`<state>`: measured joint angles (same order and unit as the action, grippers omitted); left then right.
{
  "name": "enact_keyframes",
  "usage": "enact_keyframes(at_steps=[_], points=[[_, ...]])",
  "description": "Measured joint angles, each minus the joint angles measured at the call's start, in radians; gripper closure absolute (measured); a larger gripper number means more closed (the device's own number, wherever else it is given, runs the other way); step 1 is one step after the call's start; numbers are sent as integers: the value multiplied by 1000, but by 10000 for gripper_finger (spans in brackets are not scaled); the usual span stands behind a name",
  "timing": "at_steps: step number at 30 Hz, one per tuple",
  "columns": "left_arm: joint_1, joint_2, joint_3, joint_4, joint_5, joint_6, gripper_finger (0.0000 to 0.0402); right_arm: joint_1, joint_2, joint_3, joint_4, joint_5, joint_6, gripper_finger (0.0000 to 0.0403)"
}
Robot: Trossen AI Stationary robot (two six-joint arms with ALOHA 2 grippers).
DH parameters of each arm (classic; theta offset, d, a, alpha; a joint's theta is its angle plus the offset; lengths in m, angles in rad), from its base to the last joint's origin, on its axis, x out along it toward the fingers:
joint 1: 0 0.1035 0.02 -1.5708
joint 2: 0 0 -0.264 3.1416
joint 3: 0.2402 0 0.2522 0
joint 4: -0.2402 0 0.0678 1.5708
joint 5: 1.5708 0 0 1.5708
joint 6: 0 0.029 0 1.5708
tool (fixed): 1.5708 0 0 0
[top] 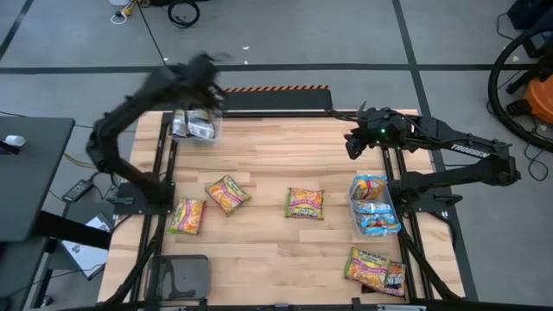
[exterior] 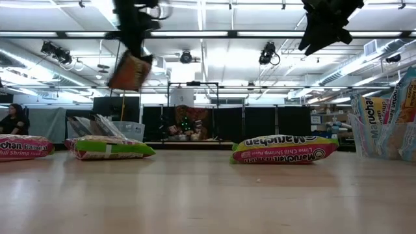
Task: Sort Maruchan noodles
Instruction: Put the black noodle pack into the top transparent bin
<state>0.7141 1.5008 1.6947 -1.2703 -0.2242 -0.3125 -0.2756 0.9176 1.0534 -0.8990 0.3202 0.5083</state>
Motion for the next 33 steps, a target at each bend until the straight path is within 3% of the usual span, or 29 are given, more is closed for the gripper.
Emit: enact_keyframes(at_steps=[2, 5, 8, 10, 13, 16, 23, 33], points=[[91, -24, 0, 3, 23, -7, 392, 5, 0, 0, 12, 0, 14, 246], [195, -24, -22, 74, 168, -10, 392, 14, 4, 0, 31, 0, 23, 246], [250, -23, -114, 210, 328, -44, 392, 29, 9, 0, 39, 0, 28, 246], [278, -22, -200, 265, 370, -76, 392, 43, 13, 0, 36, 0, 46, 246], [314, -22, -342, 299, 372, -105, 392, 71, 13, 0, 32, 0, 72, 246], [332, -22, -468, 440, 398, -152, 392, 96, 13, 0, 33, 1, 76, 246], [310, -28, -611, 755, 427, -262, 393, 113, 13, 0, 36, 23, 113, 246], [347, -69, -642, 664, 278, -250, 392, 113, 14, 0, 36, 22, 125, 246]])
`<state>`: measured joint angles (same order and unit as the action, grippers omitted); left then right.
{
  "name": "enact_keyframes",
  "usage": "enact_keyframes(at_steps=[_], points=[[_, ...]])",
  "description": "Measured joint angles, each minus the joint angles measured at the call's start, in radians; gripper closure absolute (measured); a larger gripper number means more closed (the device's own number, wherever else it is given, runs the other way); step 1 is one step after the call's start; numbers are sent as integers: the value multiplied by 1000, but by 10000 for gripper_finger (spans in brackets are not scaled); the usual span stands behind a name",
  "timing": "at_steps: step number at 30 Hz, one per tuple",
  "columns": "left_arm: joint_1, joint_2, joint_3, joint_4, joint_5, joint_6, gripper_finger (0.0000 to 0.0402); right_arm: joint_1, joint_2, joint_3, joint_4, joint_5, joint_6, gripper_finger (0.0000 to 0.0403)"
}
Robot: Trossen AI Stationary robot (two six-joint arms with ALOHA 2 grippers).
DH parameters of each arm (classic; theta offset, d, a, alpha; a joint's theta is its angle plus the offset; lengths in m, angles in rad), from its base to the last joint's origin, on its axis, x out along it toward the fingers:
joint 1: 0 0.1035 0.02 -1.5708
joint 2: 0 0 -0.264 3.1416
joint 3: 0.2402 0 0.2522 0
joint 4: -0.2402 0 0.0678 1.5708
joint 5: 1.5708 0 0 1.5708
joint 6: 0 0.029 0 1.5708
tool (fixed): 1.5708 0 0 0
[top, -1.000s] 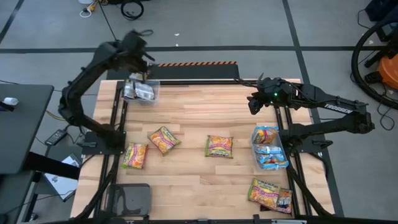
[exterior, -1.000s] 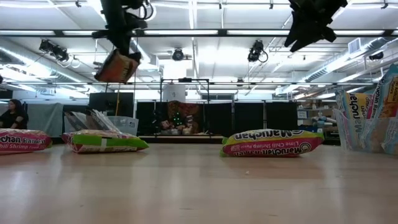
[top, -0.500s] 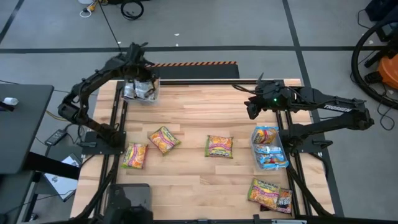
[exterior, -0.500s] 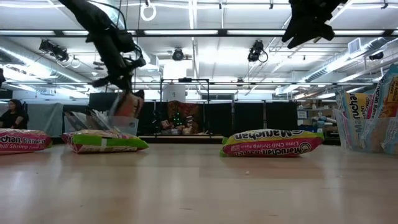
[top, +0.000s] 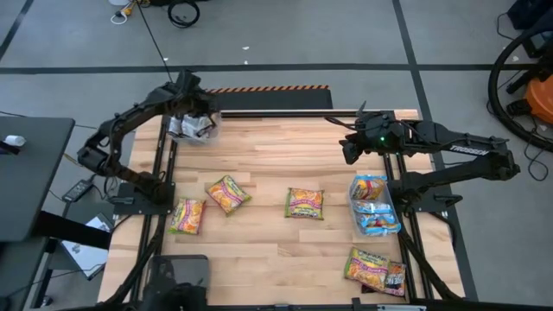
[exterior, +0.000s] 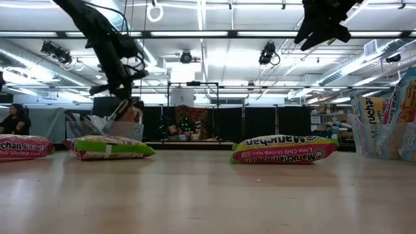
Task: Sort Maruchan noodles
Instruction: Put the black noodle pack into the top transparent bin
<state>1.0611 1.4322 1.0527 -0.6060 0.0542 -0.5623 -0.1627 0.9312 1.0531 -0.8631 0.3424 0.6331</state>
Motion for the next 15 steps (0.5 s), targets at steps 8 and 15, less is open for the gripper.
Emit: enact_keyframes(at_steps=[8, 15], points=[[115, -92, 5, -70, -1, -45, 384, 0, 0, 0, 2, 1, -5, 246], [110, -94, 5, 82, 197, -163, 390, 0, 5, 0, 2, 5, -7, 246]])
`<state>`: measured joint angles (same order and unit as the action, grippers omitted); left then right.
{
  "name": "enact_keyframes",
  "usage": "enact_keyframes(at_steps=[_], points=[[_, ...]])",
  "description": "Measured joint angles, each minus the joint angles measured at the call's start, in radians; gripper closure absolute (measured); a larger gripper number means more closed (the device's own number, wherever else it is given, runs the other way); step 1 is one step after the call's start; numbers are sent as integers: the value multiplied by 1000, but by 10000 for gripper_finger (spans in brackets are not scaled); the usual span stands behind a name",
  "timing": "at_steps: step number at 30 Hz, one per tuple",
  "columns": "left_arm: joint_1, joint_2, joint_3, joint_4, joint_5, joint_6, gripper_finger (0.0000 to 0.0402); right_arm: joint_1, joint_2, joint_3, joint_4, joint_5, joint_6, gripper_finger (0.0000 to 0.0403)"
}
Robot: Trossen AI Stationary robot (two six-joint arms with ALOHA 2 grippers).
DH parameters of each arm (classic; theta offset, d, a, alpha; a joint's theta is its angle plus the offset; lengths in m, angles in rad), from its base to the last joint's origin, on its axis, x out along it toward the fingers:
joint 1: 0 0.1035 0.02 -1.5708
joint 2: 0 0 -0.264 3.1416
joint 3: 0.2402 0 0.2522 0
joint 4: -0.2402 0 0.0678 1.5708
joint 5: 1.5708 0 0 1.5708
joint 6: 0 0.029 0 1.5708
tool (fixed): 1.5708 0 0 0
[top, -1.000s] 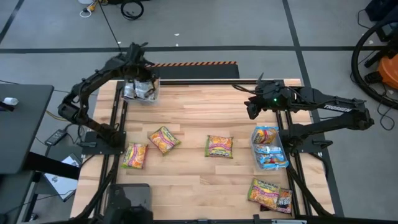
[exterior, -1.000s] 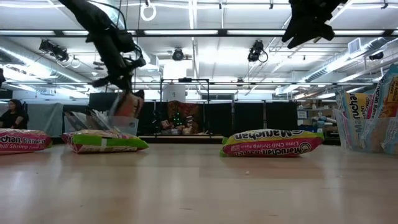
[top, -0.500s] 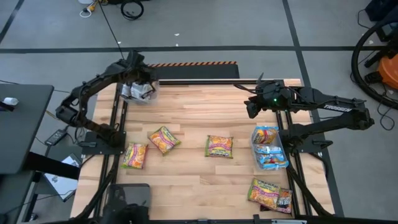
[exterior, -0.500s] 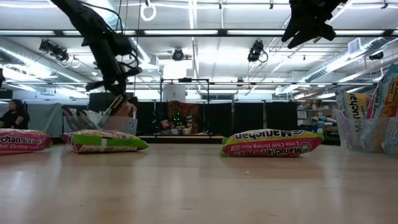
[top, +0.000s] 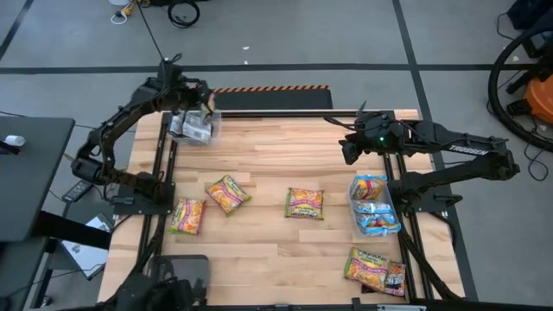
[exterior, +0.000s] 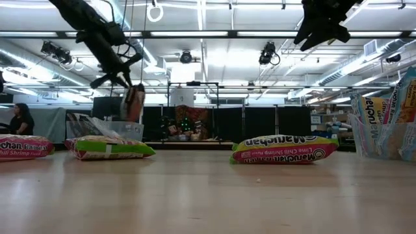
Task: Sort Maruchan noodles
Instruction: Put the black noodle pack into the top transparent bin
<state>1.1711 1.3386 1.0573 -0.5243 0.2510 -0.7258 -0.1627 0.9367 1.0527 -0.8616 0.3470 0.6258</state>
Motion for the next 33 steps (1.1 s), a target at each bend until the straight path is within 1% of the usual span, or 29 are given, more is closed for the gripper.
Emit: enact_keyframes(at_steps=[3, 7, 9, 12, 16, 18, 20, 21, 23, 25, 27, 29, 31, 33], points=[[-16, 8, -6, -34, 2, -6, 394, 0, 8, 0, 0, 0, 0, 246], [-11, 14, -78, -51, -11, -32, 395, 0, 22, 0, 0, -5, 0, 246], [-2, 13, -122, -10, 8, -48, 394, 1, 29, 0, 0, -7, 0, 246], [-1, 12, -177, 46, 48, -48, 381, 7, 39, 0, 0, -7, 0, 246], [-9, 12, -173, 75, 39, -28, 355, 7, 54, 0, 7, -9, 0, 246], [-9, 3, -158, 115, 67, -73, 349, 6, 61, 0, 8, -20, 0, 246], [-9, -2, -148, 144, 103, -104, 354, 7, 70, 0, 8, -27, 0, 246], [-8, 0, -148, 126, 108, -109, 362, 7, 74, 0, 9, -27, 0, 246], [1, 5, -163, 74, 94, -112, 386, 7, 84, 0, 11, -28, 4, 246], [12, 4, -182, 91, 91, -109, 394, 8, 92, 0, 14, -28, 9, 246], [20, 4, -195, 88, 98, -99, 392, 17, 101, 0, 15, -27, 10, 246], [20, 4, -195, 93, 132, -70, 388, 28, 110, 0, 17, -28, 10, 246], [2, 1, -175, 105, 179, -37, 379, 38, 120, 0, 20, -27, 10, 246], [-37, -9, -156, 105, 202, -1, 365, 46, 130, 0, 20, -27, 10, 246]])
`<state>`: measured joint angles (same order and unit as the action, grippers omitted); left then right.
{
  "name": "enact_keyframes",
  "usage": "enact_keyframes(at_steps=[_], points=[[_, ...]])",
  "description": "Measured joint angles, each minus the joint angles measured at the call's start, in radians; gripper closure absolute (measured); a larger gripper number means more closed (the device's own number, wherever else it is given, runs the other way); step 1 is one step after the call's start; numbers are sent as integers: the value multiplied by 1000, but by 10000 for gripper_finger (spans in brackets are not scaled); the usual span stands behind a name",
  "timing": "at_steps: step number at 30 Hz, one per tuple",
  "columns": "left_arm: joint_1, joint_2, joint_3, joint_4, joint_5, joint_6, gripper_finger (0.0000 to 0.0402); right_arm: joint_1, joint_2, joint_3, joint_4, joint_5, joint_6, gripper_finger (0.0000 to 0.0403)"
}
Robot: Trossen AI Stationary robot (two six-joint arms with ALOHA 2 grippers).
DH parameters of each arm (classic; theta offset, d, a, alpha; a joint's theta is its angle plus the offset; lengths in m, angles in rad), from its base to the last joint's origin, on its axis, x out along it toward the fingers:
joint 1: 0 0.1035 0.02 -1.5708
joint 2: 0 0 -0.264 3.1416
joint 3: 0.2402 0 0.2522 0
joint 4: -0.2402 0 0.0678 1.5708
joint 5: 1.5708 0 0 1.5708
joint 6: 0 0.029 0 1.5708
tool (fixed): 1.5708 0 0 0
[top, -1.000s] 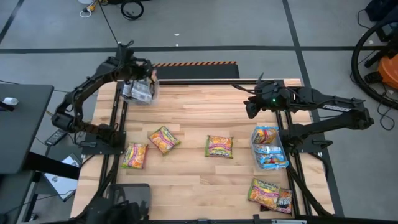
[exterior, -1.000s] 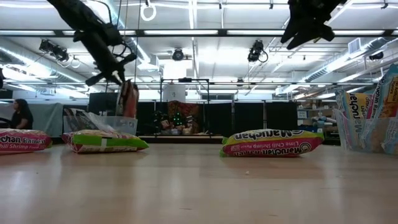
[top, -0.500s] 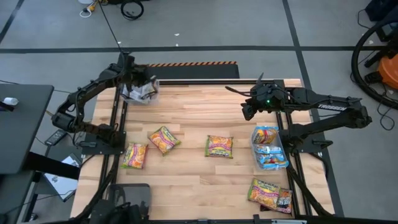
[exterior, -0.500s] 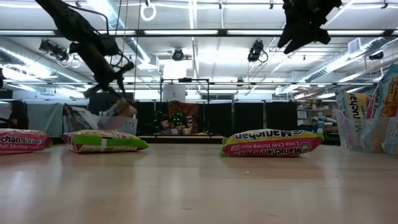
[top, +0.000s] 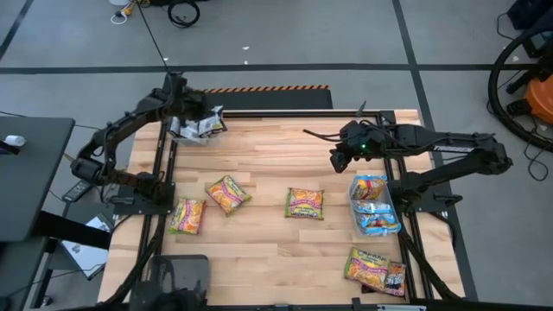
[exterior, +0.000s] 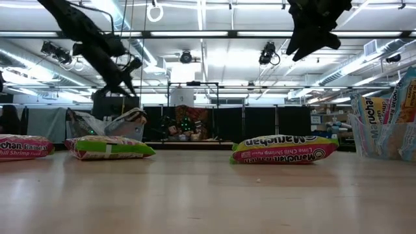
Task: Sort Maruchan noodles
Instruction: Put the black noodle pack into the top transparent bin
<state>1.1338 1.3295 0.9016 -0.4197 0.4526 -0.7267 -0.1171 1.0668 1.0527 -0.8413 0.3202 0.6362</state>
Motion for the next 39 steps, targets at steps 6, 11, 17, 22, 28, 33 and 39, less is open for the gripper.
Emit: enact_keyframes(at_steps=[6, 11, 17, 22, 28, 33, 39], points=[[-214, -21, 34, -45, -253, 125, 304, 0, 32, 0, 2, 27, 0, 246], [-399, -21, 84, -74, -515, 139, 254, -1, 45, 0, 0, 27, -14, 246], [-574, 33, 127, -148, -969, 94, 226, -28, 43, 0, -1, 16, -93, 246], [-629, 139, 136, -172, -1121, 50, 225, -67, 43, 0, -5, -57, -162, 246], [-631, 245, 134, -187, -1200, -1, 225, -84, 43, 0, -33, -114, -180, 246], [-621, 288, 134, -187, -1232, 10, 225, -84, 43, 0, -44, -138, -193, 246], [-583, 289, 134, -191, -1192, 22, 277, -84, 43, 0, -44, -139, -194, 246]])
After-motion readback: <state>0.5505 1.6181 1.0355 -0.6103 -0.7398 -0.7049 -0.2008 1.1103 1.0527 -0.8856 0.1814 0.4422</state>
